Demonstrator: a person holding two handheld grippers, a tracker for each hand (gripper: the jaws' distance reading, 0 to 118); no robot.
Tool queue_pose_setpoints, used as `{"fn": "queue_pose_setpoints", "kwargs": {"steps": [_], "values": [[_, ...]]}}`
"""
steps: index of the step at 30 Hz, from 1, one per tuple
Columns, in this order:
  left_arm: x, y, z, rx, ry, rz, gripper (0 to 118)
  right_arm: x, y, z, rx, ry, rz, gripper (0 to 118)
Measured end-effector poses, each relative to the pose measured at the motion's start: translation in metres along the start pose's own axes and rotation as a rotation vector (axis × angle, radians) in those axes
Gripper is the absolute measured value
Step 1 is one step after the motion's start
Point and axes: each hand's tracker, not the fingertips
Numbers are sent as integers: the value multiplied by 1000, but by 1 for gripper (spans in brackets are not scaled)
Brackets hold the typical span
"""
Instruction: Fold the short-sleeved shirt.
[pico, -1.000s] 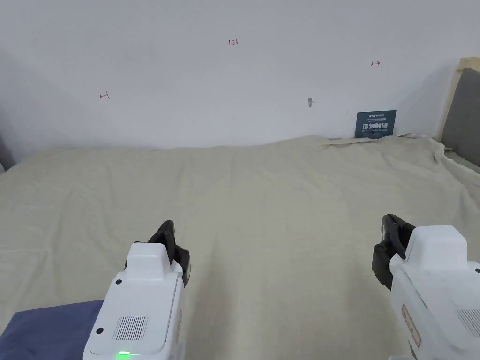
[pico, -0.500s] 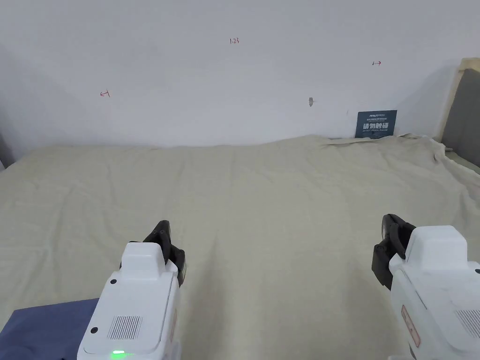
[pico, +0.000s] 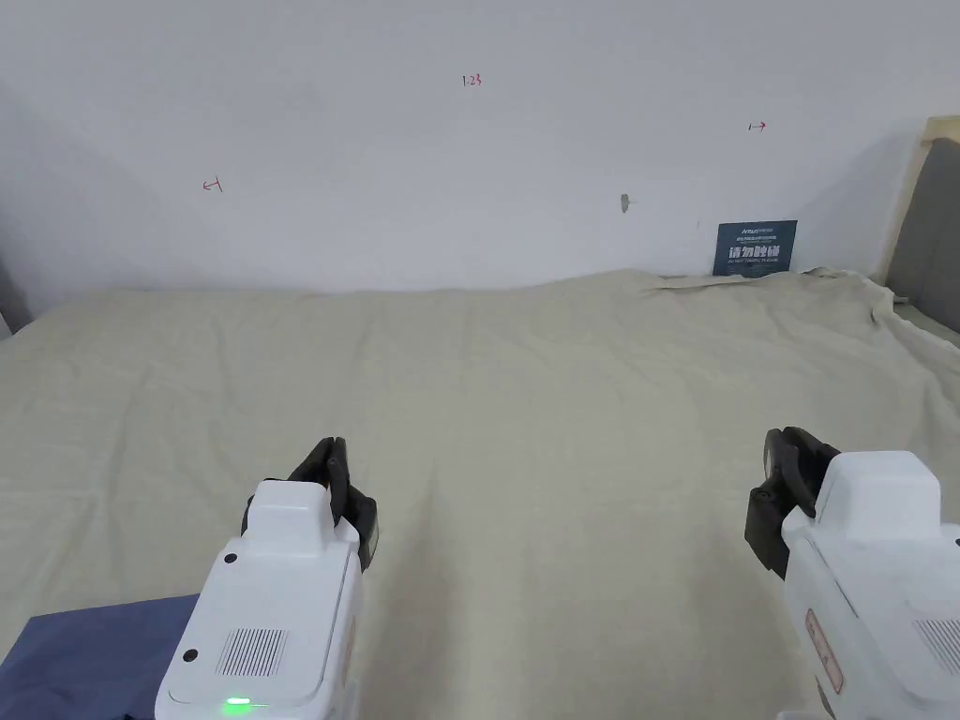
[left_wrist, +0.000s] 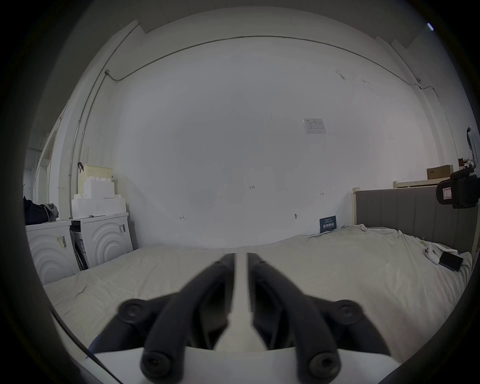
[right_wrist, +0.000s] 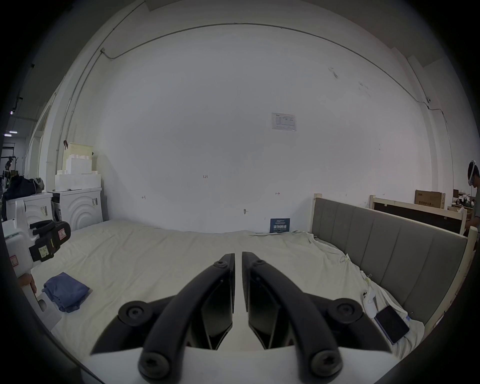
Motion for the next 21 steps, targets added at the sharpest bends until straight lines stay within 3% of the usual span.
{"fn": "queue_pose_setpoints", "kwargs": {"steps": [1, 2, 4, 5, 10, 21], "values": [[0, 0, 0, -1, -2, -2, 42, 0, 0, 0, -1, -4, -1, 35], [0, 1, -1, -3, -2, 0, 75, 0, 0, 0, -2, -10, -2, 63], [-1, 2, -2, -13, -7, 19, 109, 2, 0, -1, -8, -10, -7, 95], [-1, 2, -3, -14, -8, 22, 118, 3, -1, -1, -10, -9, -10, 105], [0, 3, -2, -5, -10, 25, 118, 5, 1, 1, 3, -13, -13, 114], [0, 5, -2, -2, -11, 25, 118, 5, 2, 3, 12, -18, -18, 114]]}}
